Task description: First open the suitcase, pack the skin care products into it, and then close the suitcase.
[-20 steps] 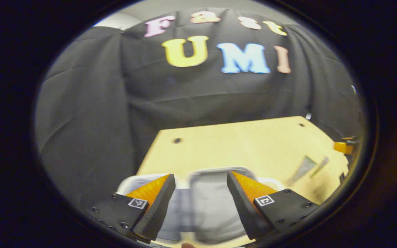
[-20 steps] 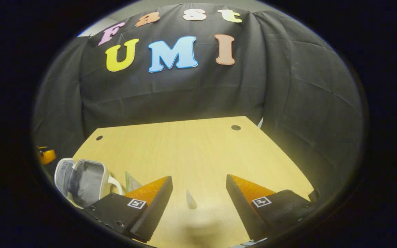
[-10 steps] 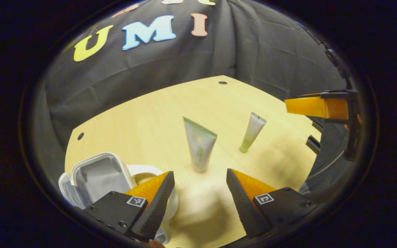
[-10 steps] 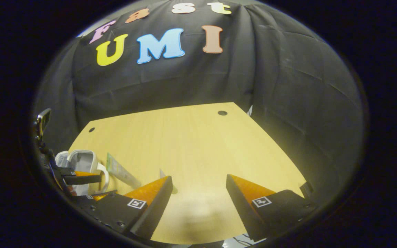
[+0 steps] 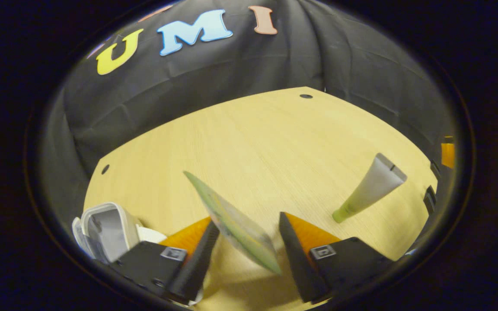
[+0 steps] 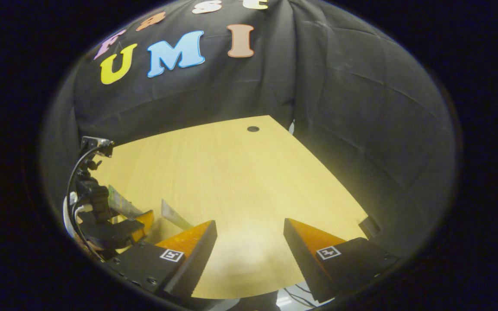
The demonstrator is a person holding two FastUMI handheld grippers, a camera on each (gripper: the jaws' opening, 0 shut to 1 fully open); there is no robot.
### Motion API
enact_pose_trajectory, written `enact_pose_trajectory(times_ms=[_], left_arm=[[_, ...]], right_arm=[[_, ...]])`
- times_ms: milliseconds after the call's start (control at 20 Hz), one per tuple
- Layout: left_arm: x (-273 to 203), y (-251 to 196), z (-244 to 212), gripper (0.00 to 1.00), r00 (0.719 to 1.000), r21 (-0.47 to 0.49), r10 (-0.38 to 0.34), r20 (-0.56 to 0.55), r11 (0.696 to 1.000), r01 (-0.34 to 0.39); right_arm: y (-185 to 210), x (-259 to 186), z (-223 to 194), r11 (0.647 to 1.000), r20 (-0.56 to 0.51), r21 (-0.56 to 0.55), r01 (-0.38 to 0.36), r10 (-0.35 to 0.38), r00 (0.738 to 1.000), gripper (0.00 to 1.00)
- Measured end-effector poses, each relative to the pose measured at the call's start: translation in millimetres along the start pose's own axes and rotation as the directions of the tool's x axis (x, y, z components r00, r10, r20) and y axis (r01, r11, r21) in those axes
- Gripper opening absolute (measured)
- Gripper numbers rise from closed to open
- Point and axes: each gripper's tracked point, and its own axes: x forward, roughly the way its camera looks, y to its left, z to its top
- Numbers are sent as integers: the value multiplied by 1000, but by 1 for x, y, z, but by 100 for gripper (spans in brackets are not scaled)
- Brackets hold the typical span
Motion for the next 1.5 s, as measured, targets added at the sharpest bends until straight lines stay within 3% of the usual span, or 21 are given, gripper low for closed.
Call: enact_pose_trajectory(times_ms=[100,350,450,650,800,1050,1200,1300,1500], left_arm=[[-3,0,5,49,1000,-15,-7,7,1000,7],[-18,1,2,45,999,-118,-37,-1,992,36],[-31,0,10,46,998,-176,-61,12,982,62],[-59,16,22,46,998,-269,-54,39,961,62],[-89,43,23,46,999,-322,-14,48,946,29],[-147,106,13,46,995,-407,93,45,911,-67],[-175,149,-8,46,988,-466,154,12,875,-131],[-184,178,-26,46,983,-496,185,-22,851,-171],[-185,219,-69,48,974,-507,179,-137,832,-224]], right_arm=[[9,1,-6,999,-21,-17,-35,35,999,95],[49,7,-28,982,-123,-74,-175,165,978,95],[69,11,-44,966,-182,-84,-243,225,957,84],[103,24,-62,928,-259,-158,-337,290,921,81],[124,56,-61,908,-270,-235,-348,283,920,77],[141,108,-71,915,-303,-248,-318,239,923,62],[142,124,-77,928,-310,-240,-286,206,928,40],[147,125,-75,932,-304,-228,-282,207,930,30],[176,93,-72,929,-340,-139,-344,282,897,29]])
